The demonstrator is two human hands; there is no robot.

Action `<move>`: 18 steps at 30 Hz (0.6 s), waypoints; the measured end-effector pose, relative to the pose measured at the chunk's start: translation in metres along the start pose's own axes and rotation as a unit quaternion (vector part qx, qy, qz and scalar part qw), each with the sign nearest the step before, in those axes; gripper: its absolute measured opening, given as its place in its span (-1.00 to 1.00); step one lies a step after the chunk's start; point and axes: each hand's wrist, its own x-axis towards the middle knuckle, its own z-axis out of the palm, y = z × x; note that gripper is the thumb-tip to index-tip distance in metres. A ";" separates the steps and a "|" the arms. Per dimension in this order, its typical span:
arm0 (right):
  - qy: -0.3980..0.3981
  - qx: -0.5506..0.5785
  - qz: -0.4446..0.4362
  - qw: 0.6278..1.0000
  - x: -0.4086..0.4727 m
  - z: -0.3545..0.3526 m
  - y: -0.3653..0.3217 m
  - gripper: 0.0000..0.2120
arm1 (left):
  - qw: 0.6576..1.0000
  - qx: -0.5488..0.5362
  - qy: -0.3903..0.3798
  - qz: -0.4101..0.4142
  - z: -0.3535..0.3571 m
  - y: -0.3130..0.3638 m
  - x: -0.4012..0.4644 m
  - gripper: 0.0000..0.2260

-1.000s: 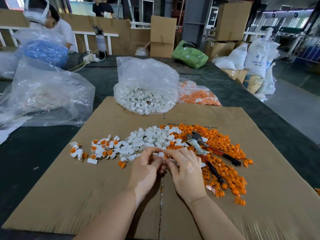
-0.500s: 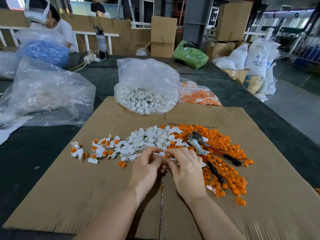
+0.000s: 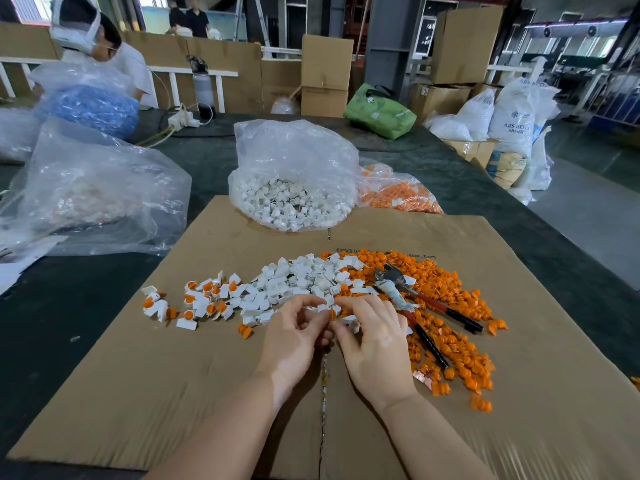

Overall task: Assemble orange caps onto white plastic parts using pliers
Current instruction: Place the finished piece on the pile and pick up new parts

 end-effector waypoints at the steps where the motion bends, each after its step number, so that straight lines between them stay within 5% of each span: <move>1: 0.012 -0.003 0.009 1.000 0.000 -0.003 0.001 -0.77 | 1.000 -0.004 0.001 -0.006 0.000 0.000 0.000 -0.89; 5: 0.059 -0.111 0.096 0.987 0.009 -0.025 0.019 -0.73 | 1.000 -0.018 0.003 -0.025 -0.002 0.001 0.003 -0.88; 8: -0.057 -0.239 0.244 0.938 0.021 -0.044 0.037 -0.57 | 1.000 -0.008 0.009 -0.023 -0.002 0.003 0.005 -0.89; 11: -0.175 -0.252 0.319 0.897 0.032 -0.054 0.051 -0.49 | 0.999 -0.015 0.013 -0.030 0.000 0.004 0.007 -0.88; 15: -0.243 -0.274 0.306 0.879 0.040 -0.056 0.055 -0.47 | 0.999 -0.017 0.010 -0.044 0.002 0.008 0.010 -0.87; 18: -0.223 -0.286 0.276 0.890 0.042 -0.058 0.052 -0.49 | 0.998 -0.026 0.017 -0.054 0.003 0.009 0.012 -0.88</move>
